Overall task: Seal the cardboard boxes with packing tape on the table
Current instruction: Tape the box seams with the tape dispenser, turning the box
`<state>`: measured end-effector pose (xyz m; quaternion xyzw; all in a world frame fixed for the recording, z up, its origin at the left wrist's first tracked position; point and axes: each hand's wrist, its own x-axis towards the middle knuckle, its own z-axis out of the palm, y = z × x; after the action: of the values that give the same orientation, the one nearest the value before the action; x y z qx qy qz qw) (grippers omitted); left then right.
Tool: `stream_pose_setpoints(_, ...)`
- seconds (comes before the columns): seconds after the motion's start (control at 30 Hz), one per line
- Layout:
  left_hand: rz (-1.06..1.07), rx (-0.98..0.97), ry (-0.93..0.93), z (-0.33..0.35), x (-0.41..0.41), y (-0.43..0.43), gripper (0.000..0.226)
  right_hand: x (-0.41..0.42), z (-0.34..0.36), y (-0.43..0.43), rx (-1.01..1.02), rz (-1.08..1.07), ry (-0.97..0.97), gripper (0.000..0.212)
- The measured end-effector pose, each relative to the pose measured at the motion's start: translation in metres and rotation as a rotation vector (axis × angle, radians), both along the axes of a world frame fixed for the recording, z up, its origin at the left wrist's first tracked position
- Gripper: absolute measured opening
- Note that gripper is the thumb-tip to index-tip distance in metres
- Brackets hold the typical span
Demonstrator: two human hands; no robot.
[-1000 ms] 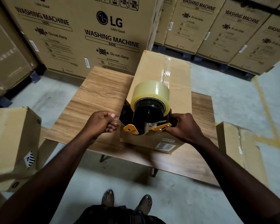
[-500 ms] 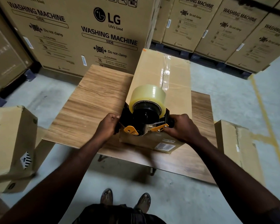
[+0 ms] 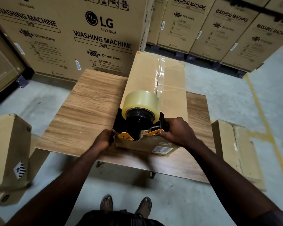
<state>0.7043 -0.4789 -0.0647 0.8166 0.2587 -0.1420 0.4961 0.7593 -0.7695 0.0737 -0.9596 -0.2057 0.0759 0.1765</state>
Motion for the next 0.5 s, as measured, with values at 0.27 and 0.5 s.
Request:
stream_pose_setpoints(0.27, 0.174, -0.444, -0.184, 0.032, 0.004, -0.004, 0.024, 0.0, 0.0, 0.0, 0.008, 0.004, 0.014, 0.026)
stream_pose_setpoints(0.5, 0.136, -0.239, -0.264, 0.051, -0.001, 0.01, 0.005, 0.004, 0.001, -0.001, 0.089, 0.002, 0.145, 0.029)
